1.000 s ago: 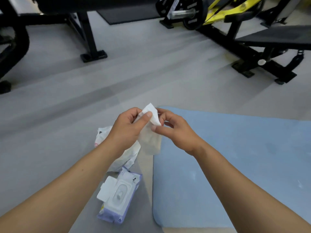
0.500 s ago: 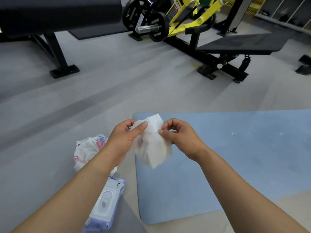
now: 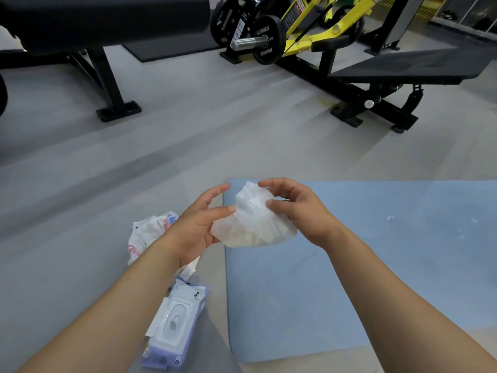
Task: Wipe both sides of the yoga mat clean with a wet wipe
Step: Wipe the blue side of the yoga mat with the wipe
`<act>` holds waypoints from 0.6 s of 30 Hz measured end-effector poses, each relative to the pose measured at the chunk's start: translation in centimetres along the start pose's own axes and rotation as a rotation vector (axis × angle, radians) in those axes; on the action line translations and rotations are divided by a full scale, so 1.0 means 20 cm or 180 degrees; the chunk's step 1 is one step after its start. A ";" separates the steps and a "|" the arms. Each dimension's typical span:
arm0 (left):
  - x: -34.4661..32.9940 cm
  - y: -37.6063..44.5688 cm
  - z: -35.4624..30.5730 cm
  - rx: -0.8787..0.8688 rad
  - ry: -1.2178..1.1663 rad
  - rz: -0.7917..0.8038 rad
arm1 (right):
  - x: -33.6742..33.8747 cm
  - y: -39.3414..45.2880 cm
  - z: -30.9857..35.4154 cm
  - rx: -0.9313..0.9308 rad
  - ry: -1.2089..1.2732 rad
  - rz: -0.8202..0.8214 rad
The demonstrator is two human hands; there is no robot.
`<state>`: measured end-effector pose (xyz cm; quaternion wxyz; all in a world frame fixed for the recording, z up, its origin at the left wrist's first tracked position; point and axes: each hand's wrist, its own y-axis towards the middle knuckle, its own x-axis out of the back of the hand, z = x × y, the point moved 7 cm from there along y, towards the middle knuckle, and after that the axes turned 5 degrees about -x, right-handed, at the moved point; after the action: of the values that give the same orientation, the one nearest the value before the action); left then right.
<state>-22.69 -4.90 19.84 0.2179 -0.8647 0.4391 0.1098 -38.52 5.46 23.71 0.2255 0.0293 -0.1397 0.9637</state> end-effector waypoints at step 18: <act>0.12 0.11 0.03 -0.0467 -0.0259 -0.0754 | -0.02 0.00 -0.37 -0.0908 0.1260 0.0489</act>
<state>-23.04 -7.40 17.76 0.1832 -0.9189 0.3155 0.1500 -38.11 7.39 16.63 0.1763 -0.2027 -0.2291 0.9356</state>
